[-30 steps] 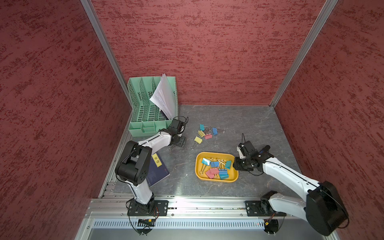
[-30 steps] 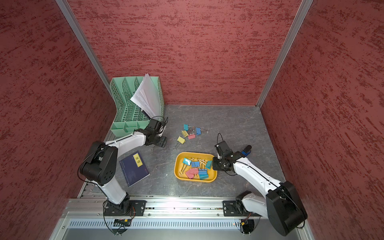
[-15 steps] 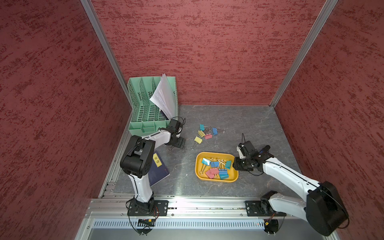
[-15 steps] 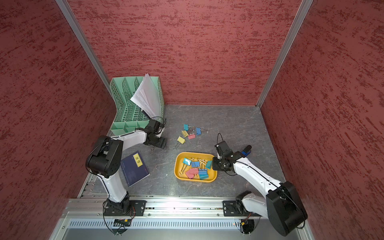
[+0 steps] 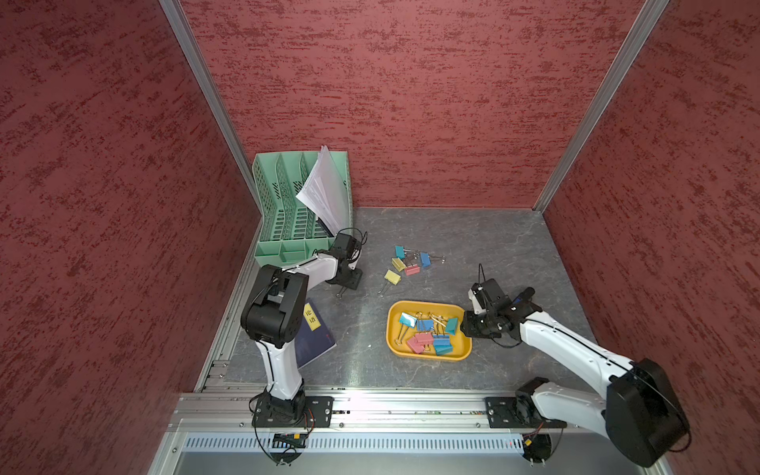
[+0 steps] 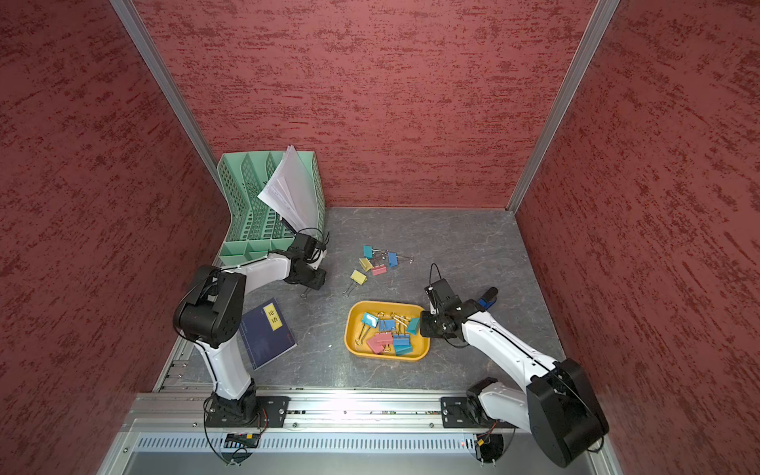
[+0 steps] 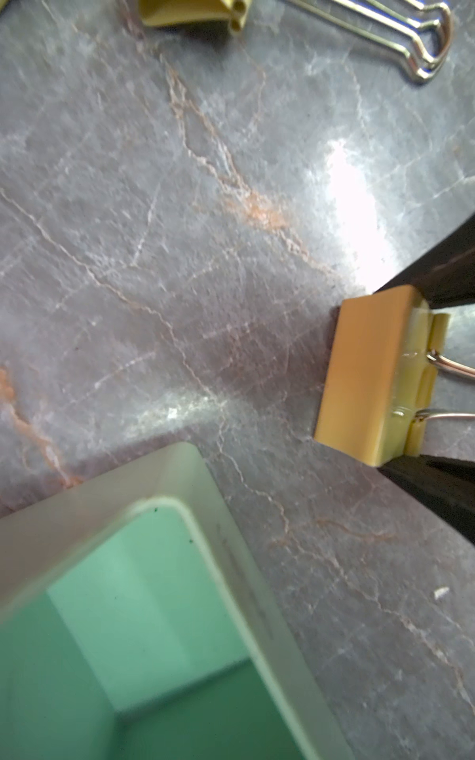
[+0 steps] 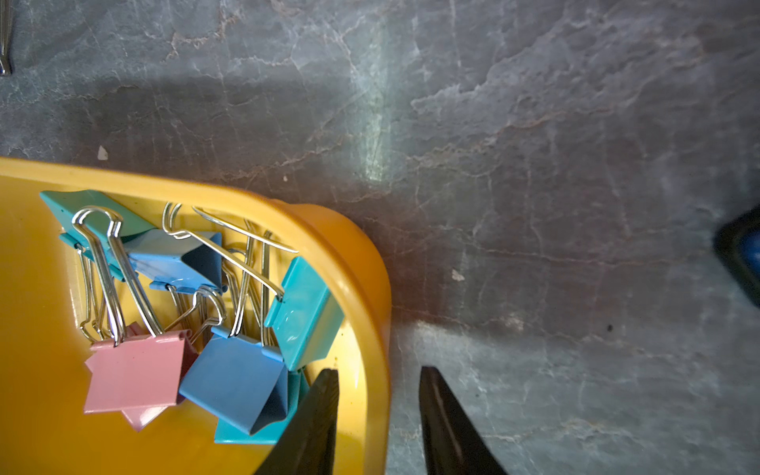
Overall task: Put the binder clips in the storage box
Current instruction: Pick up the binder clip at the center of the board, then place the binder clip in the storage box.
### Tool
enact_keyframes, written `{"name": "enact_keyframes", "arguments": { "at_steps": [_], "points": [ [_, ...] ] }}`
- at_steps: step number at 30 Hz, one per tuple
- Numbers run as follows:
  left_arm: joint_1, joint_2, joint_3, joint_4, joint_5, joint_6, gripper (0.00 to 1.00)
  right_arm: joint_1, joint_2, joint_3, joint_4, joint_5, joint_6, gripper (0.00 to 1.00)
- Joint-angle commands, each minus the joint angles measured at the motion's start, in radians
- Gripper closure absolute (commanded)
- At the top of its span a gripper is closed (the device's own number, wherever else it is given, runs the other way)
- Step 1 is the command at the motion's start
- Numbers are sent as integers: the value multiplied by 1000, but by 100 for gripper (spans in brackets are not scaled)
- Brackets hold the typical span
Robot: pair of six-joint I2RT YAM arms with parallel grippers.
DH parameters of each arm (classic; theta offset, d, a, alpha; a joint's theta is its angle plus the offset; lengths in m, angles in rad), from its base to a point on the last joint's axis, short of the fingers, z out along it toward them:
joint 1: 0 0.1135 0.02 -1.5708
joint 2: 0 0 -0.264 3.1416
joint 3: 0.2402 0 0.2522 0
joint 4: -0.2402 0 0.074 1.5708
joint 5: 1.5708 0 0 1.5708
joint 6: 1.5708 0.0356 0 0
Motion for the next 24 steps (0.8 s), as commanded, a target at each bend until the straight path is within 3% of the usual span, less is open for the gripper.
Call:
{"name": "enact_keyframes", "arguments": {
  "at_steps": [1,7,15,20,24],
  "points": [
    [-12,-25,3,-9,7,-11,46,11,4,3,19,0,-8,63],
    [-115,-187,-15,-61,-65,-46,46,11,-2,3,18,1,-7,63],
    [-444,-393,-8,-215,-190,-179,46,13,-9,-3,25,0,-9,63],
    [-674,-410,9,-255,-204,-285,45,13,-13,1,23,-6,-12,62],
    [-777,-327,22,-251,-217,-396,45,13,-26,-4,25,-8,-13,62]
  ]
}}
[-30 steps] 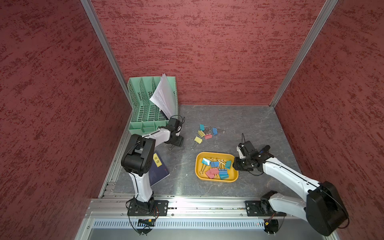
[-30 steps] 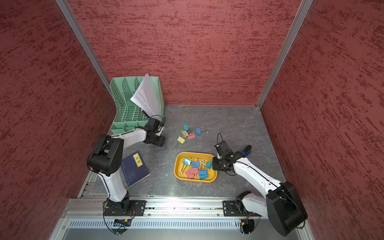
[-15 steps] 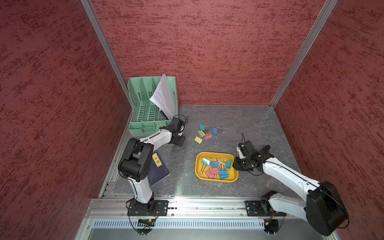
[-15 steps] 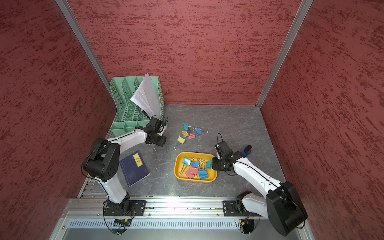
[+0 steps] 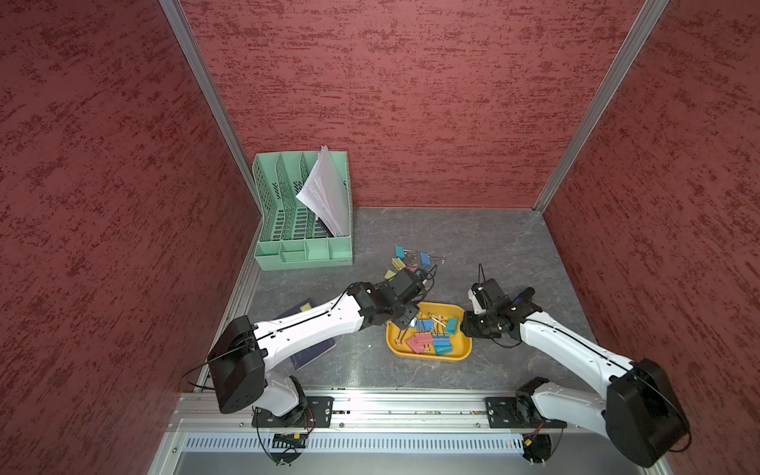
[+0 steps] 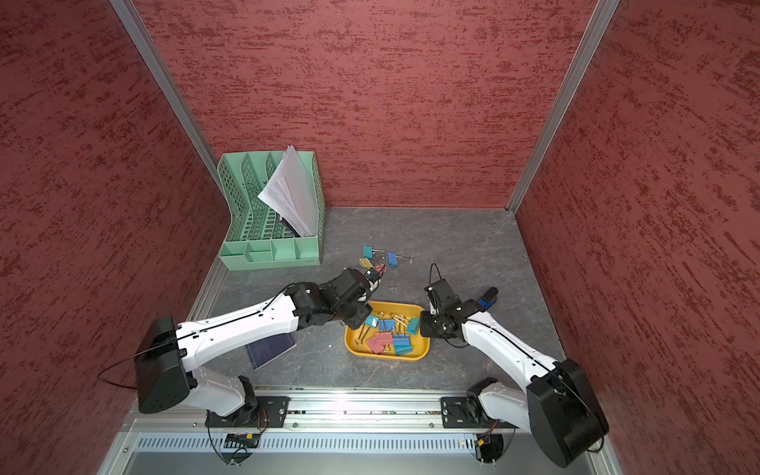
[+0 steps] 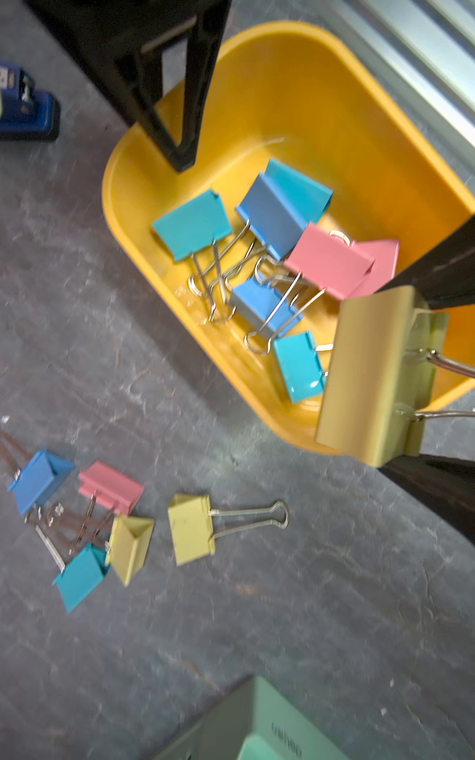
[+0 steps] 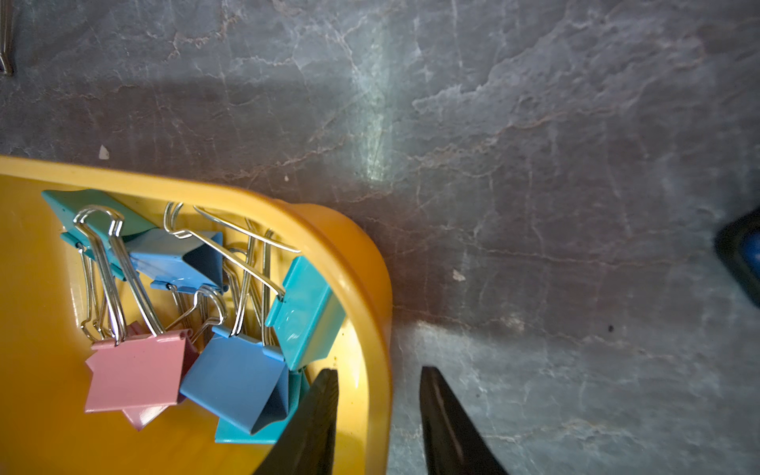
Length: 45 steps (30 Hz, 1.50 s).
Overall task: Put the binder clips in the storage box
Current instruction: Place the binder clip in the storage box, then pick up the binder clip at the center of the board.
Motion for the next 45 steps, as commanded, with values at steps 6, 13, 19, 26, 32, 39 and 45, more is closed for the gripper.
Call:
{"name": "enact_keyframes", "arguments": {
  "at_steps": [6,13,19,26,32,39,45],
  "points": [
    [-90,206,35,6,-60,-191,44,13,-22,-5,26,-16,-15,62],
    [-66,255,23,63,-109,-221,44,15,-23,-6,29,-15,-13,62],
    [-51,260,-3,84,-80,-231,16,15,-26,-8,28,-18,-13,60],
    [-31,167,21,58,-128,-250,4,16,-27,-6,27,-15,-13,57],
    [136,73,68,78,-103,-208,0,16,-30,-6,26,-15,-13,57],
    [342,185,178,36,-36,-208,0,16,-24,-6,29,-15,-15,56],
    [359,271,188,139,11,-153,3,16,-19,-5,27,-16,-15,56]
  ]
}}
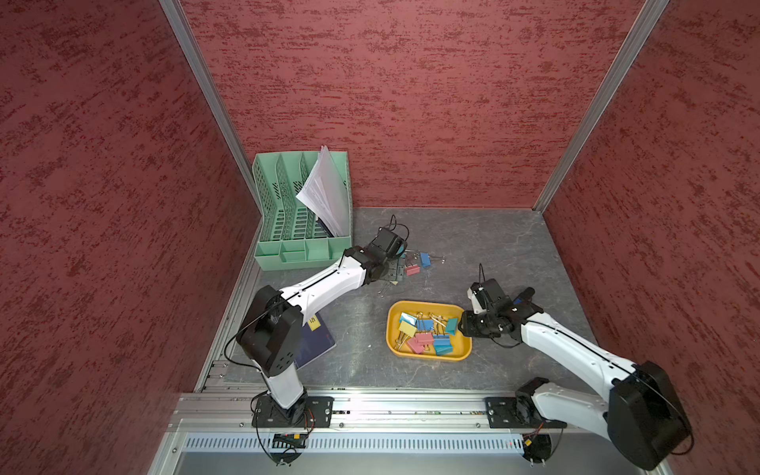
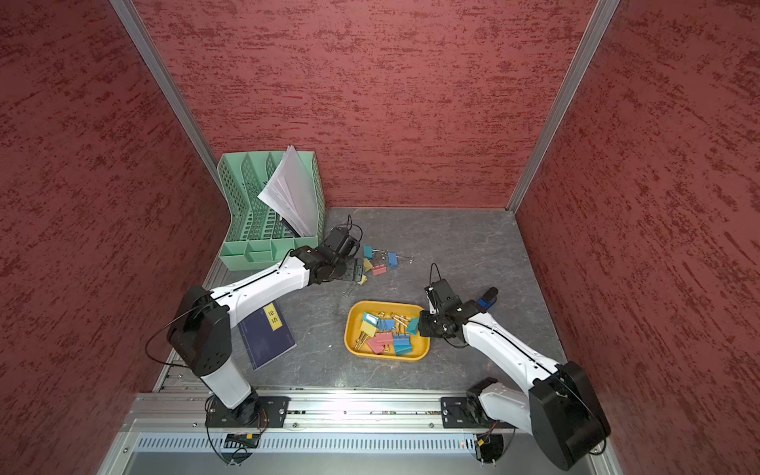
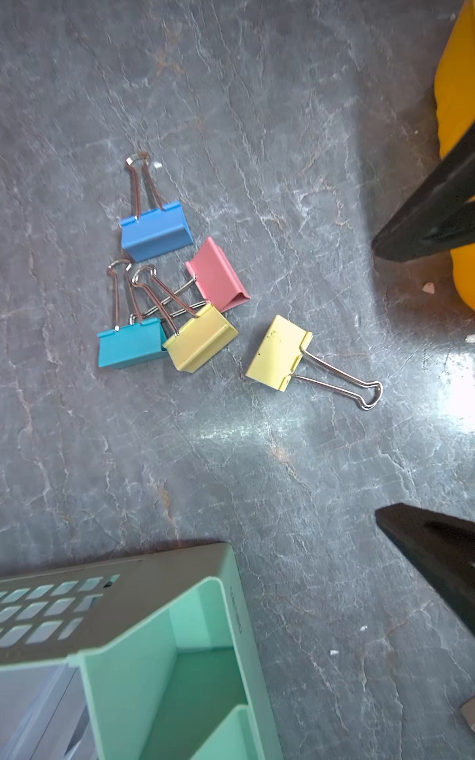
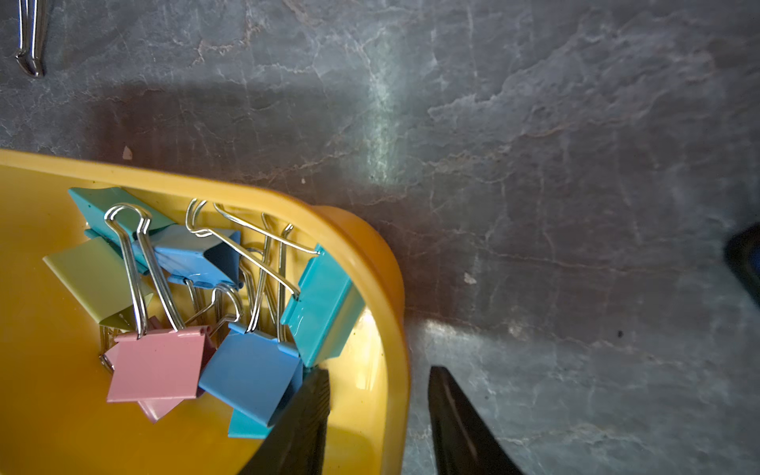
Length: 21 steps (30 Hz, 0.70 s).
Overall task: Put the binder clips in the storage box
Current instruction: Pick up the binder clip at the center of the board.
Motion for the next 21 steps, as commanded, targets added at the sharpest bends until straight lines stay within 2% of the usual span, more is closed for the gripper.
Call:
{"name": "enact_keyframes", "arguments": {
  "at_steps": [1,7,21],
  "points": [
    [-16,43,0,80,48,99,2,11,-6,-6,18,-9,-11,56],
    [23,134,1,99,90,225,1,10,-11,-6,18,-9,-12,56],
    [39,253,60,142,133,331,1,11,4,-3,18,-9,-13,55]
  ]
}}
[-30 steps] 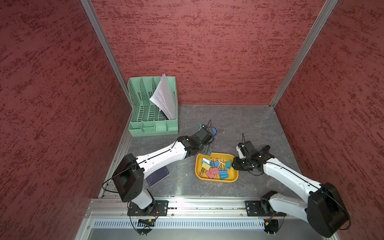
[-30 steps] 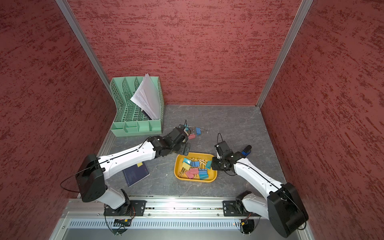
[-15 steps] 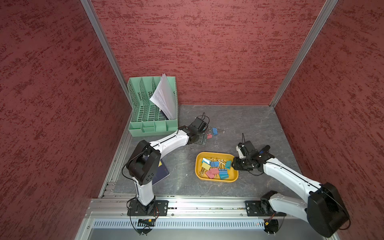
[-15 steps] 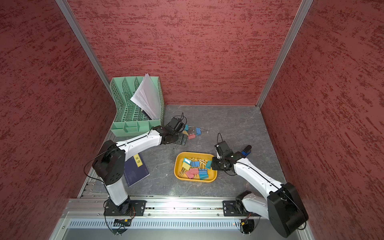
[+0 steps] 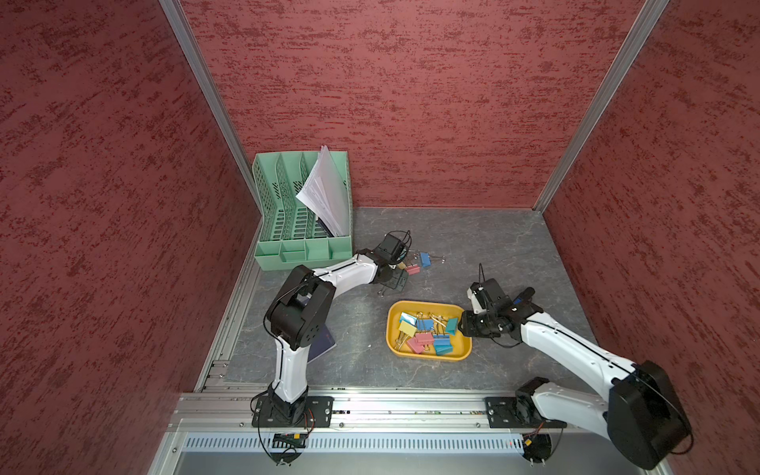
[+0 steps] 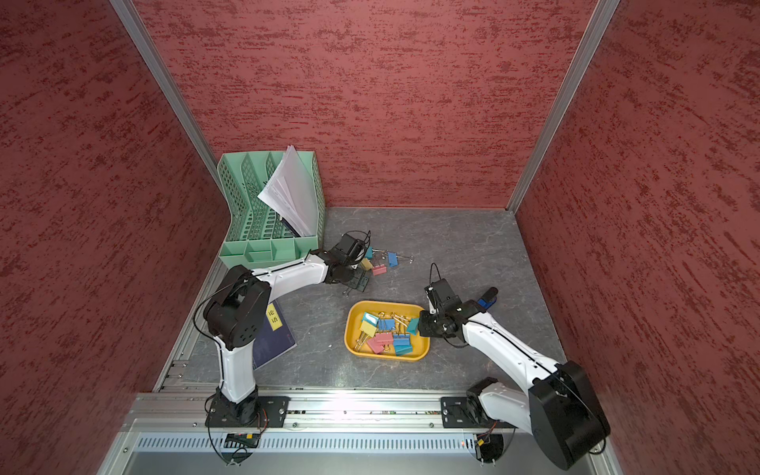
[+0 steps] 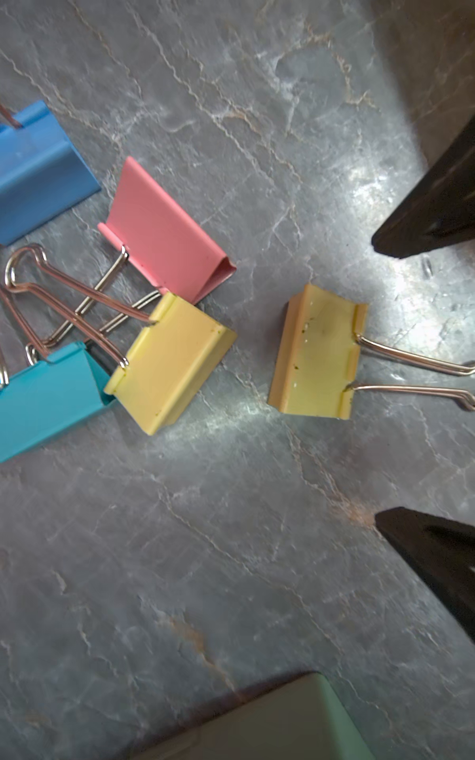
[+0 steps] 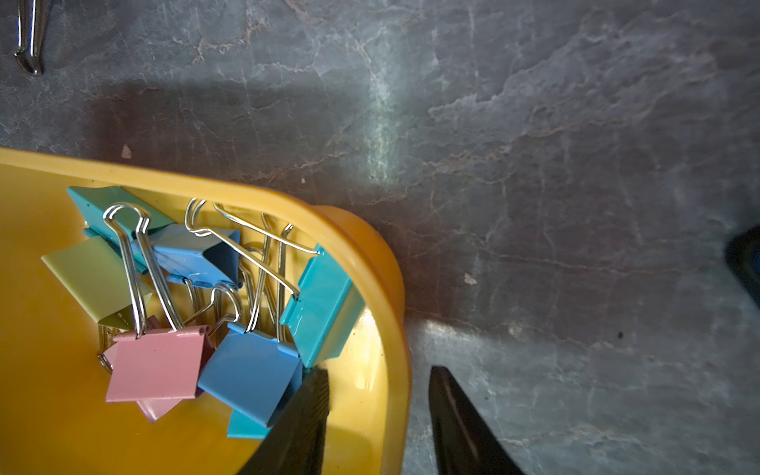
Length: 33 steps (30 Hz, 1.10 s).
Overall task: Put the binder clips in the storage box
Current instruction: Pick up the binder clip at the center of the board.
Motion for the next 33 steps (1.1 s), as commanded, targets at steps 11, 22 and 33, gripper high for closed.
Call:
{"name": "enact_keyframes", "arguments": {
  "at_steps": [11,22,33],
  "points": [
    [-3,118,116,-23,4,57,10,11,5,0,16,-9,-11,55],
    [12,135,107,-15,-9,58,34,11,3,-2,16,-4,-9,56],
    [3,9,64,-13,-53,55,45,10,3,-4,18,-2,-10,56]
  ]
}}
